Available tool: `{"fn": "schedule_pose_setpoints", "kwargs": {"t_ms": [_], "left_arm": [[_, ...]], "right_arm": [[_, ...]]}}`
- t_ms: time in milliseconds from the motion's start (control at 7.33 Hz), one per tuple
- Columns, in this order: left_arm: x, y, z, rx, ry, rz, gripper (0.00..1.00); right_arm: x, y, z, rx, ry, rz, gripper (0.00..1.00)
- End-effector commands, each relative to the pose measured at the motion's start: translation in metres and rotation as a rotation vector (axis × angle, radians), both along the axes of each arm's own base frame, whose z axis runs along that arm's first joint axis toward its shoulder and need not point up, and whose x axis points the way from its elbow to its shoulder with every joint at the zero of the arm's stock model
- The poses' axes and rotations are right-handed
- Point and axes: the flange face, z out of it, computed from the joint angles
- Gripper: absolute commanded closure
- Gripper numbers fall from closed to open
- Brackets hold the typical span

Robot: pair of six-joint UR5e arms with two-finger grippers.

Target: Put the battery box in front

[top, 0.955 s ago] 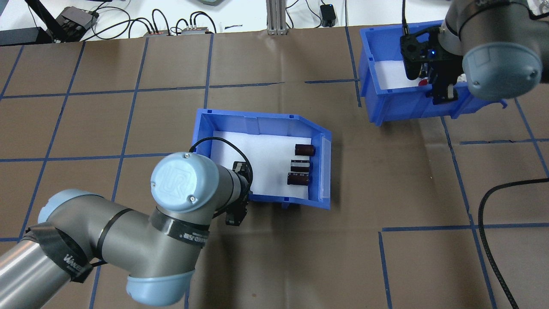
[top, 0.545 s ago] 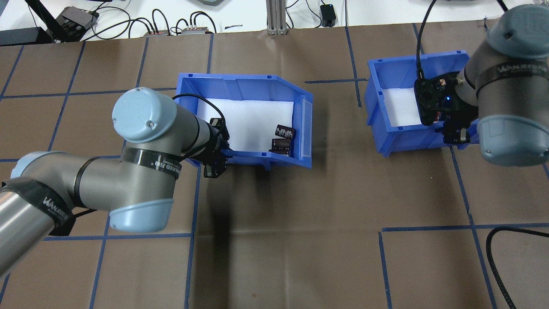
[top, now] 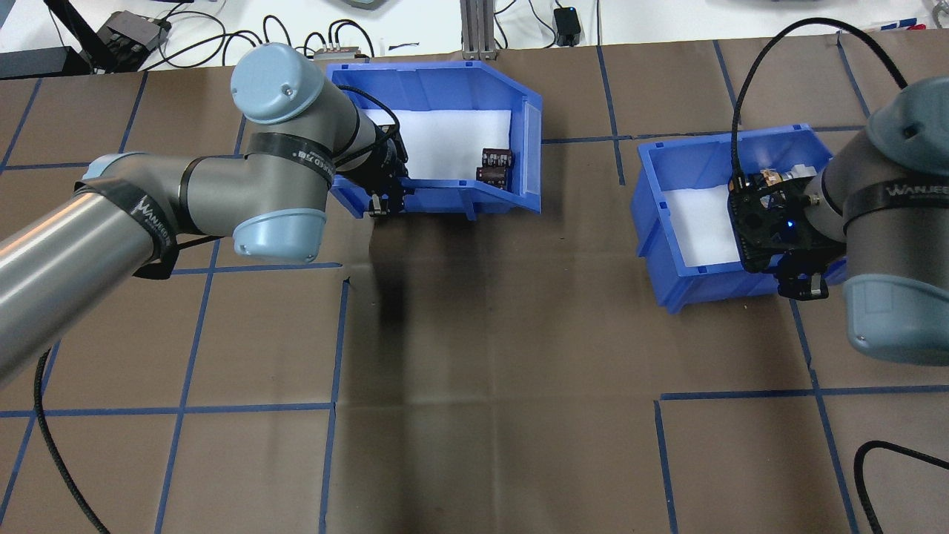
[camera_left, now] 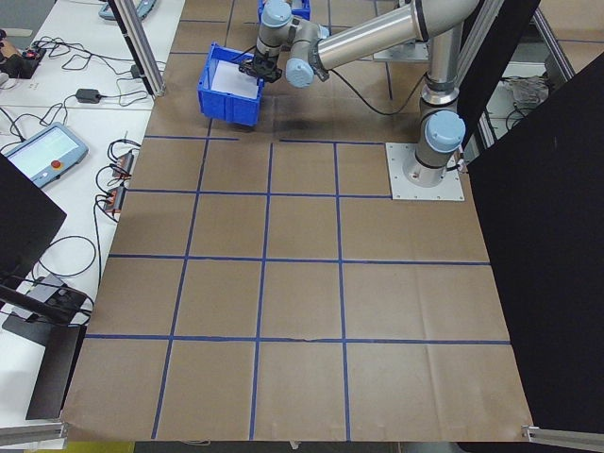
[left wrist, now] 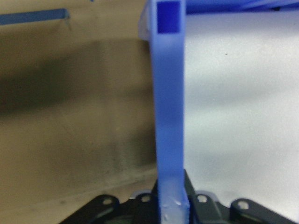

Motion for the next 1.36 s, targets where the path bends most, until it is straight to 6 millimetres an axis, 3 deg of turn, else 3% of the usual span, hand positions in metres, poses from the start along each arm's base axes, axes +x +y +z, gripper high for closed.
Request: {"fn": "schedule_pose_setpoints", "kwargs": {"t_ms": [0,273,545,955,1091,1227], "left_arm": [[-0.036,-0.026,-0.017,0.009,0.008,-0.027,1.0],[-0.075,-0.025,-0.021,0.043,0.021,0.015,1.0],[-0.092,-0.026,-0.031,0.088,0.036,0.092,1.0],[-0.104,-0.03,-0.035,0.105,0.04,0.133,0.98],[-0.103,-0.027,-0.039,0.145,0.021,0.128,0.65],[-0.096,-0.024,-0.045,0.193,-0.055,0.133,0.18]], "right_arm": [[0.002,0.006,-0.001,0.025,-0.006,0.003,1.0],[0.006,0.013,0.005,0.021,-0.005,0.006,1.0],[0.008,0.02,-0.007,0.046,-0.011,0.006,1.0],[0.014,0.048,-0.015,0.048,-0.009,0.004,1.0],[0.019,0.057,-0.018,0.047,-0.014,0.002,1.0],[0.023,0.066,-0.025,0.053,-0.022,-0.005,1.0]]}}
